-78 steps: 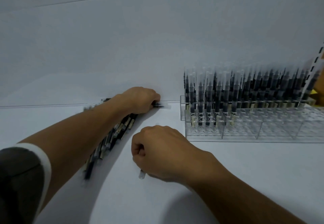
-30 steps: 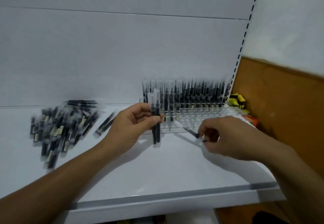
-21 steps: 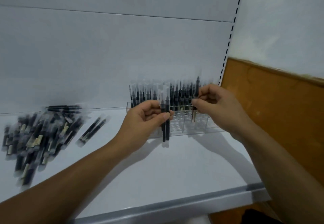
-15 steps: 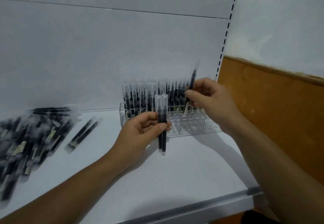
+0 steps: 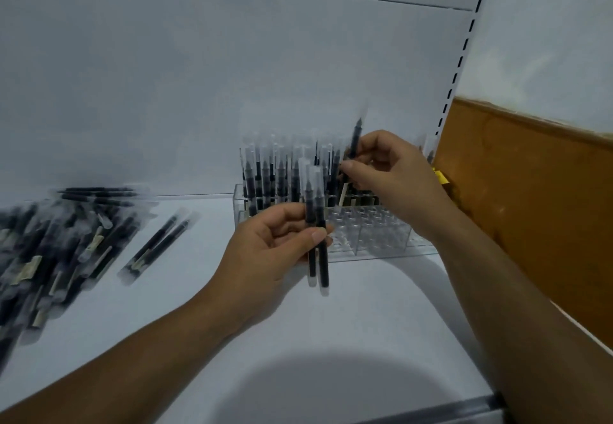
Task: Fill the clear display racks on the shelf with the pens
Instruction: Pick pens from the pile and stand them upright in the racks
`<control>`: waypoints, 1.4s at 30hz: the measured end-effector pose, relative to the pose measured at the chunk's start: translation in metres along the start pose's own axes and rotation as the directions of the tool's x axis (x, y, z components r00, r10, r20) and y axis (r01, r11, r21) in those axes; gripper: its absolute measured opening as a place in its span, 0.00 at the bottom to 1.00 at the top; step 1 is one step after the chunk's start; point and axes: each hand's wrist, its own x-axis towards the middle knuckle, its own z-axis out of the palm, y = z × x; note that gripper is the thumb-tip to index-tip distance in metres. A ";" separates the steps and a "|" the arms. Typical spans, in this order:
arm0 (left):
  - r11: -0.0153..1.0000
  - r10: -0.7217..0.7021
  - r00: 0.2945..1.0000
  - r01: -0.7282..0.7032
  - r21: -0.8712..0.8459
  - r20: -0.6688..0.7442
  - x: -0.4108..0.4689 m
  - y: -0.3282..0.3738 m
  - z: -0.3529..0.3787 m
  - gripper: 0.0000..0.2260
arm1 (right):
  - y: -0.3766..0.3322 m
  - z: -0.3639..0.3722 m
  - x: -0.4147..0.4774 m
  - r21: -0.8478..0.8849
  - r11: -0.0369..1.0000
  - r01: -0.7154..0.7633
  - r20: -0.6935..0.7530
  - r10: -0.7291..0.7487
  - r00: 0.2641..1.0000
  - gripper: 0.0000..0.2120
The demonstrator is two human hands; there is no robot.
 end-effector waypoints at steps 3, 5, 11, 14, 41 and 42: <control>1.000 0.007 1.000 -0.007 0.005 -0.010 0.001 0.000 0.001 0.10 | 0.004 0.002 0.001 0.009 1.000 0.005 -0.004 -0.005 1.000 0.07; 1.000 0.009 1.000 -0.008 0.008 -0.012 0.001 0.000 0.002 0.11 | 0.009 0.005 0.000 -0.037 0.999 0.004 0.041 -0.002 0.999 0.07; 0.999 0.019 1.000 -0.018 0.041 -0.019 0.002 0.001 0.001 0.13 | 0.013 0.007 -0.003 -0.242 0.970 0.008 0.135 0.026 0.990 0.06; 0.997 0.024 1.000 -0.023 0.069 -0.019 0.002 0.001 0.000 0.13 | 0.013 0.006 -0.005 -0.288 0.957 -0.012 0.124 0.050 0.991 0.07; 0.986 0.018 1.000 -0.014 0.164 -0.022 0.000 0.001 -0.001 0.13 | -0.005 -0.011 -0.021 0.396 0.911 0.119 -0.233 -0.026 0.972 0.02; 0.987 0.017 1.000 -0.014 0.160 -0.021 0.000 0.000 -0.001 0.13 | -0.004 -0.011 -0.021 0.376 0.916 0.140 -0.286 -0.029 0.958 0.02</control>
